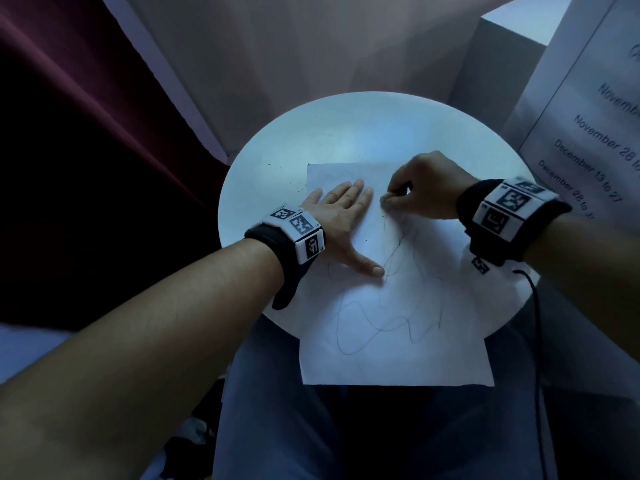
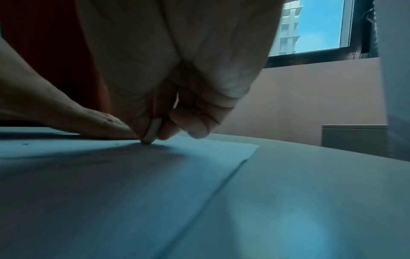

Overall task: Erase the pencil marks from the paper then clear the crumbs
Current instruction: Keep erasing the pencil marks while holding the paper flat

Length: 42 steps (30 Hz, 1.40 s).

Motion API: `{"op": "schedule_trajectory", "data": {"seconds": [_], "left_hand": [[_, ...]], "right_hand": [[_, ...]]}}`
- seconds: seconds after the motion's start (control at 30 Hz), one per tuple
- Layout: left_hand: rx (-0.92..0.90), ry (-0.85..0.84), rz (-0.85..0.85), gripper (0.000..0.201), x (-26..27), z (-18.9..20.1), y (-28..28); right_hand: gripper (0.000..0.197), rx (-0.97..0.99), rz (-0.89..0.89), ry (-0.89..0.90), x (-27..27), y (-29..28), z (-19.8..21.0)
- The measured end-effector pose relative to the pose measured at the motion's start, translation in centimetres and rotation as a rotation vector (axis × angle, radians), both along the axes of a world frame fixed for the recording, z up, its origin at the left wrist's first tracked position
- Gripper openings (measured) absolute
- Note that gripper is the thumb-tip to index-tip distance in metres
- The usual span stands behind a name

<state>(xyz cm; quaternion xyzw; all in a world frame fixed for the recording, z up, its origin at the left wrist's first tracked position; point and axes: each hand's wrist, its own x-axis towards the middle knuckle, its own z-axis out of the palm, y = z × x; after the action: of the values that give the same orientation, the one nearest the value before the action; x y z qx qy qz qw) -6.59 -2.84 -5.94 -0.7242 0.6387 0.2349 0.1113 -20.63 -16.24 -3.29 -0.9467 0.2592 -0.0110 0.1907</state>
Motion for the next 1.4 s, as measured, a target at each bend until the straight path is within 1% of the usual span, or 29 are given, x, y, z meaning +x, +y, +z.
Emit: {"op": "schedule_trajectory", "data": {"seconds": [0.1, 0.17, 0.2, 0.27, 0.3, 0.37, 0.4, 0.43, 0.53, 0.6, 0.7, 0.77, 0.83, 0.93, 0.97, 1.03, 1.13, 1.2, 1.3, 1.33, 1.4], "left_hand": [[-0.011, 0.005, 0.001, 0.141, 0.0, -0.2, -0.1], [-0.020, 0.012, 0.011, 0.141, 0.0, -0.2, 0.0], [-0.030, 0.013, 0.017, 0.140, 0.0, -0.2, 0.0], [-0.071, 0.008, 0.025, 0.137, -0.4, 0.1, -0.1], [-0.104, 0.003, 0.029, 0.132, -0.6, 0.4, -0.3], [-0.178, 0.008, 0.070, 0.110, -1.0, 1.0, -0.8], [-0.203, 0.016, 0.085, 0.101, -1.2, 1.3, -1.0], [-0.205, 0.020, 0.076, 0.101, -1.2, 1.3, -1.2], [-0.094, -0.006, 0.000, 0.130, -0.8, 0.5, -1.7], [-0.054, -0.009, 0.004, 0.136, -0.6, 0.1, -1.8], [-0.032, 0.006, 0.001, 0.140, -0.5, 0.0, -1.8], [-0.016, 0.001, -0.003, 0.140, -0.5, 0.1, -1.9], [0.002, -0.004, 0.005, 0.140, -0.6, 0.1, -1.9], [0.011, -0.004, 0.007, 0.142, -0.7, 0.0, -2.0], [0.012, -0.003, 0.006, 0.143, -0.7, 0.1, -2.0], [0.014, 0.000, 0.004, 0.143, -0.7, 0.1, -2.0], [0.030, 0.000, -0.001, 0.145, -0.7, 0.3, -2.0], [0.041, -0.007, 0.000, 0.145, -0.7, 0.3, -2.0], [0.050, -0.018, 0.002, 0.144, -0.8, 0.3, -2.1], [0.050, -0.020, 0.002, 0.144, -0.8, 0.3, -2.1], [0.045, -0.019, -0.001, 0.146, -0.8, 0.4, -2.1]], "right_hand": [[0.016, 0.012, 0.088, 0.019, -0.5, 1.6, -0.6], [0.015, 0.069, 0.129, 0.092, -1.2, 2.1, 0.0], [0.015, 0.078, 0.127, 0.116, -1.4, 1.7, 0.4], [0.018, 0.071, 0.063, 0.061, -1.5, 0.5, 1.0], [0.017, 0.074, 0.004, 0.005, -1.5, -0.3, 1.0], [0.016, 0.077, -0.092, -0.072, -1.1, -1.6, 0.5], [0.016, 0.070, -0.104, -0.076, -0.9, -1.9, 0.1], [0.015, 0.055, -0.096, -0.070, -0.6, -2.0, -0.3], [0.011, 0.025, -0.075, -0.060, -0.2, -1.6, -1.2], [0.011, 0.014, -0.039, -0.069, -0.2, -0.9, -1.4], [0.007, 0.044, 0.108, -0.028, -0.9, 0.7, -1.3], [0.006, 0.083, 0.151, 0.028, -1.3, 1.0, -0.8], [0.010, 0.069, 0.101, 0.023, -1.0, -0.2, -0.5], [0.012, 0.020, -0.036, -0.050, -0.6, -2.0, -0.5], [0.011, 0.017, -0.040, -0.049, -0.6, -1.9, -0.6], [0.009, 0.028, 0.045, 0.005, -0.8, -0.4, -0.7], [0.017, 0.094, 0.192, 0.139, -1.3, 1.8, -0.1], [0.012, 0.076, 0.178, 0.150, -0.8, 0.8, 0.1], [0.012, -0.018, 0.038, 0.043, -0.3, -1.4, 0.1], [0.011, -0.020, 0.026, 0.018, -0.3, -1.3, -0.1], [0.008, -0.005, 0.108, 0.045, -0.6, 0.3, -0.3]]}}
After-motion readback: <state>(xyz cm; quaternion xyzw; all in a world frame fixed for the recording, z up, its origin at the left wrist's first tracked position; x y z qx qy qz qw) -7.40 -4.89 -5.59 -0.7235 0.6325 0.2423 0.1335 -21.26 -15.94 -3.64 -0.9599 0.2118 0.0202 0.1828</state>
